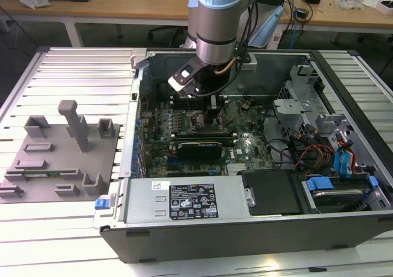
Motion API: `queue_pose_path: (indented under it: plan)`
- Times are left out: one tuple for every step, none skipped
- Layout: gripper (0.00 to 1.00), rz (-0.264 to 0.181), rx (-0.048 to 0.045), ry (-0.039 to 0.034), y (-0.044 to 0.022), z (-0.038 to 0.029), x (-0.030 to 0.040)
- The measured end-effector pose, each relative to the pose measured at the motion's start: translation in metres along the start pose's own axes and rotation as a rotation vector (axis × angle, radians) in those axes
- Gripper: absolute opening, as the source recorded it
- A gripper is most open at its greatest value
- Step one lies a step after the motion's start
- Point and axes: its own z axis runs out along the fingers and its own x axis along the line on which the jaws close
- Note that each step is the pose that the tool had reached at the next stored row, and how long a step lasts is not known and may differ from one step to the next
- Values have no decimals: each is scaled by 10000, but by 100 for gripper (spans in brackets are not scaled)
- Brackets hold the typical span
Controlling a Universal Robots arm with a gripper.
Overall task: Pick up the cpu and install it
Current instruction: 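Place the cpu into insertion slot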
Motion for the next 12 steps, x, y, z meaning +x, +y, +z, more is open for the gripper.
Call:
queue_pose_path:
  plan:
    - [23,0,1,0,0,-2,0]
    - [17,1,0,0,0,-4,0]
    - [11,1,1,0,0,-5,0]
    - [11,0,0,0,0,-6,0]
    - [11,0,0,-1,0,-8,0]
    - [11,0,1,-1,0,-9,0]
    - [11,0,1,0,0,-10,0]
    - [11,-1,0,0,0,-10,-2]
    - [11,-1,1,17,-1,-9,-10]
    - [11,1,-2,49,-2,-4,-19]
    - [11,1,-4,108,-3,3,-23]
    - [11,2,-7,188,-3,7,-25]
